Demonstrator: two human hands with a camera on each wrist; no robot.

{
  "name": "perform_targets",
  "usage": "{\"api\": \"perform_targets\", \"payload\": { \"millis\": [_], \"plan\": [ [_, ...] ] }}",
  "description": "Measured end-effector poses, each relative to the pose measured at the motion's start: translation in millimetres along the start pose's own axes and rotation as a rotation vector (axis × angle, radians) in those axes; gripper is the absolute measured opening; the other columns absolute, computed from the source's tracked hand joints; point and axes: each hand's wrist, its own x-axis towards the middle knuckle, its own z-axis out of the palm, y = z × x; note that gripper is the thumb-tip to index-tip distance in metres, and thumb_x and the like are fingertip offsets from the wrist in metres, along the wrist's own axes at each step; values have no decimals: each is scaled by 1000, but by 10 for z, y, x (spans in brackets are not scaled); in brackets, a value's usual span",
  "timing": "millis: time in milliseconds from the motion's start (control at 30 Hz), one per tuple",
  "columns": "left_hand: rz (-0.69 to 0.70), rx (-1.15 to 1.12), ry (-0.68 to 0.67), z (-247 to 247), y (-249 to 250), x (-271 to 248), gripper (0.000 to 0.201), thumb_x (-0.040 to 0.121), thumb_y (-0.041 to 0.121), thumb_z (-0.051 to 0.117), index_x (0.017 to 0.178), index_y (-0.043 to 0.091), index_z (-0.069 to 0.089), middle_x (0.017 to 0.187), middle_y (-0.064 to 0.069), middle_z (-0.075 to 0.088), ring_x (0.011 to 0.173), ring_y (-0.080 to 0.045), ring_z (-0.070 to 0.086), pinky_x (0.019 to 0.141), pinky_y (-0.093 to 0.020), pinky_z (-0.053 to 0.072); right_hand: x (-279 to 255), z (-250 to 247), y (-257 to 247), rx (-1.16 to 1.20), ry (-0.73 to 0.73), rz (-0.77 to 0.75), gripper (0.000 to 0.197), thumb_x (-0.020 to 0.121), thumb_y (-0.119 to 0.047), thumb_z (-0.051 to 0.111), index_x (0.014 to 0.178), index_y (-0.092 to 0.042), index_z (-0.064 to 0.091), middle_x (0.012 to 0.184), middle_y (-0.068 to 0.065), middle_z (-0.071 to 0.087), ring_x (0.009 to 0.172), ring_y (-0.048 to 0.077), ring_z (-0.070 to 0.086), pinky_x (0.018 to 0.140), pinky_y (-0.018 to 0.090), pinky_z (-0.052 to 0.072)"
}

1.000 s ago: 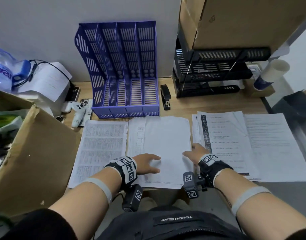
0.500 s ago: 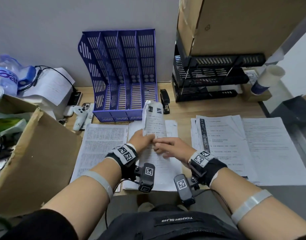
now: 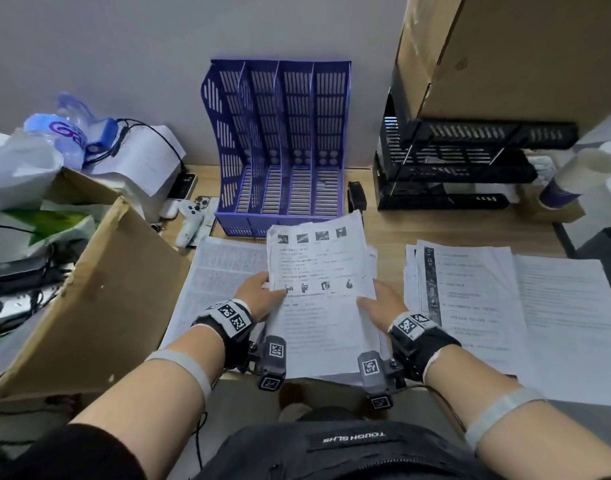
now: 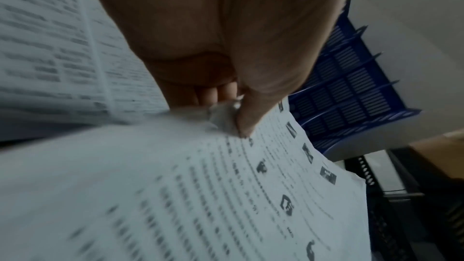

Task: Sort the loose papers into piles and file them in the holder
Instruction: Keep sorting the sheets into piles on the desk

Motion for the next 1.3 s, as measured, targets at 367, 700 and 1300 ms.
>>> {"api": "perform_targets", "payload": {
  "millis": [367,700,1300],
  "plan": [
    [-10,214,113,-173,-263,70,31,95,3,50,125,6,60,124,-12,66,114,-31,60,96,-33,46,-10,248,68,-118,-225,162,33,87,-9,54,116,-20,65,110,1,70,86,17,65,66,25,55],
    [-46,199,505,-686,-290,167,41,95,5,44,134,15,51,128,-14,58,107,-35,57,88,-31,44,122,801,-273,123,-224,117,28,91,-3,54,111,-18,68,72,2,58,59,20,59,65,35,60],
    [101,726,-26,297,-277,464,12,89,15,56,99,7,57,117,-15,63,94,-27,59,83,-33,50,45,146,504,-261,163,351,40,88,-15,51,127,-12,58,120,9,64,103,26,61,88,30,49]
  ]
}}
